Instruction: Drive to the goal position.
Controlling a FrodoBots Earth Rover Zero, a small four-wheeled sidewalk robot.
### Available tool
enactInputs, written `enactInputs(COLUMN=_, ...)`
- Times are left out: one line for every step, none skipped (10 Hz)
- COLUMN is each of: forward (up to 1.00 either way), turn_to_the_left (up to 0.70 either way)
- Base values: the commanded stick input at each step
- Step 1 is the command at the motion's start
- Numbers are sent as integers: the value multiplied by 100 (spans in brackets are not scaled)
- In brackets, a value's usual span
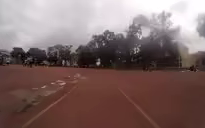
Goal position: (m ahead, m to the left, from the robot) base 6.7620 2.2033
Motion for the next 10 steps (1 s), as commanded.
enactInputs(forward=70, turn_to_the_left=0)
enactInputs(forward=70, turn_to_the_left=0)
enactInputs(forward=70, turn_to_the_left=0)
enactInputs(forward=70, turn_to_the_left=2)
enactInputs(forward=70, turn_to_the_left=8)
enactInputs(forward=70, turn_to_the_left=5)
enactInputs(forward=70, turn_to_the_left=0)
enactInputs(forward=70, turn_to_the_left=0)
enactInputs(forward=70, turn_to_the_left=0)
enactInputs(forward=70, turn_to_the_left=1)
